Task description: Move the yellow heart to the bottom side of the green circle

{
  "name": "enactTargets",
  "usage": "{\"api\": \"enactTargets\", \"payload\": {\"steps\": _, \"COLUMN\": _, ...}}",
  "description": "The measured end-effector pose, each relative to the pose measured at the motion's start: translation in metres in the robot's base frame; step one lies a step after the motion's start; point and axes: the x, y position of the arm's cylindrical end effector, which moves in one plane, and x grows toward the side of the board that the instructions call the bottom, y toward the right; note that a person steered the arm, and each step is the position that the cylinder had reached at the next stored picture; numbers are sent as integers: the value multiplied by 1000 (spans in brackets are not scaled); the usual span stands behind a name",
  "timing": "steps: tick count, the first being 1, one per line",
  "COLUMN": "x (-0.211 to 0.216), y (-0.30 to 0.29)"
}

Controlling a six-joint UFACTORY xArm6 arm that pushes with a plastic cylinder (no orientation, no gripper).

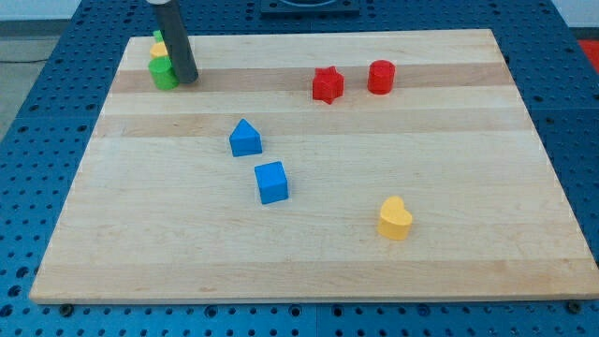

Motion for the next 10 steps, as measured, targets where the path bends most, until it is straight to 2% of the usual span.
{"api": "enactTargets", "payload": {"steps": 2, "x": 179, "y": 5}}
{"api": "enactTargets", "payload": {"steps": 3, "x": 258, "y": 69}}
{"api": "enactTargets", "payload": {"steps": 4, "x": 285, "y": 190}}
{"api": "enactTargets", "payload": {"steps": 5, "x": 287, "y": 297}}
{"api": "enactTargets", "payload": {"steps": 6, "x": 273, "y": 313}}
{"api": "enactTargets", "payload": {"steps": 9, "x": 222, "y": 249}}
{"api": "enactTargets", "payload": {"steps": 10, "x": 227, "y": 247}}
